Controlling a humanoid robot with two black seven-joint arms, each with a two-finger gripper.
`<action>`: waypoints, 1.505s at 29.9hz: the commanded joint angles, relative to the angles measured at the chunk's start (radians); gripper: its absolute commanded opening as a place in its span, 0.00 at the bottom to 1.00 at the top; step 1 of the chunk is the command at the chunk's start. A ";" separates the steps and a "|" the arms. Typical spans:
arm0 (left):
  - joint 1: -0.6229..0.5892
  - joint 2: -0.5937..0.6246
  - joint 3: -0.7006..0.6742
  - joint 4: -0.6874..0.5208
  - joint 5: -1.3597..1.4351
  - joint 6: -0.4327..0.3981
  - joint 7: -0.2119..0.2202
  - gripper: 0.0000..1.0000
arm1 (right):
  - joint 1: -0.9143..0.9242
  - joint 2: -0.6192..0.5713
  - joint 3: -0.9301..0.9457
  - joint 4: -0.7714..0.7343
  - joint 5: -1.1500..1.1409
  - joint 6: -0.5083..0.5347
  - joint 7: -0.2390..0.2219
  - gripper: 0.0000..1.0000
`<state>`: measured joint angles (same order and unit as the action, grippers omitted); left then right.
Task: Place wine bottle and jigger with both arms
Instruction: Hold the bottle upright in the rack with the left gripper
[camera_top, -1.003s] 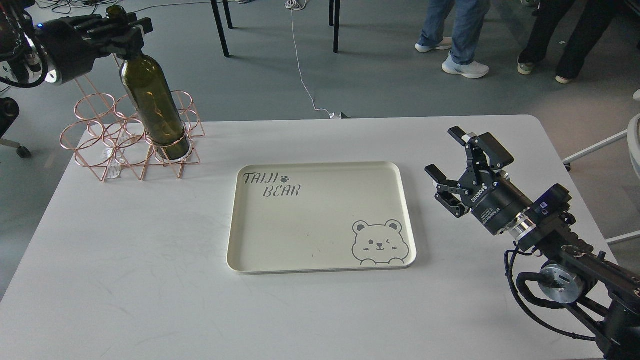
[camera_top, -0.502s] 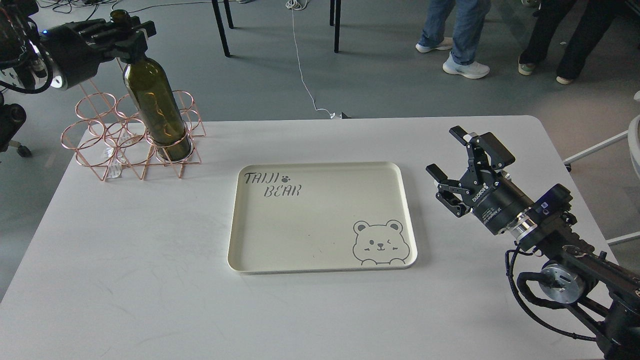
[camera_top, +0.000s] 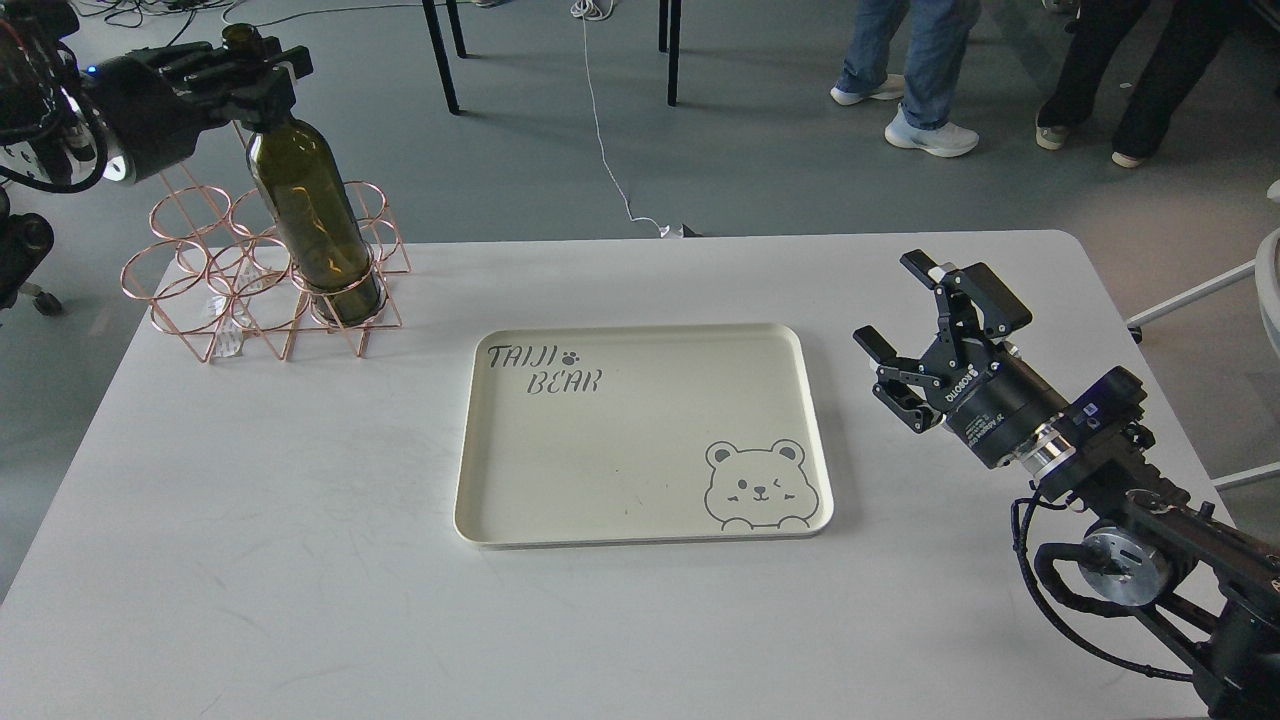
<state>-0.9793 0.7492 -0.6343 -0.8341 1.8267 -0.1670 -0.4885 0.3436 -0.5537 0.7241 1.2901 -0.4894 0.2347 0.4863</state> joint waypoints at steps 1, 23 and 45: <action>-0.001 -0.004 0.001 0.001 0.000 0.001 0.000 0.03 | 0.000 0.000 0.000 0.000 0.000 0.000 0.000 0.99; 0.005 -0.011 0.001 0.003 -0.007 0.008 0.000 0.50 | 0.000 0.009 0.000 -0.002 -0.001 0.000 0.000 0.99; 0.019 -0.011 0.008 0.003 -0.001 0.055 0.000 0.05 | -0.009 0.012 0.000 0.000 -0.002 0.000 0.000 0.99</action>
<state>-0.9657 0.7357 -0.6303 -0.8316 1.8230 -0.1118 -0.4892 0.3345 -0.5417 0.7241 1.2901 -0.4909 0.2347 0.4863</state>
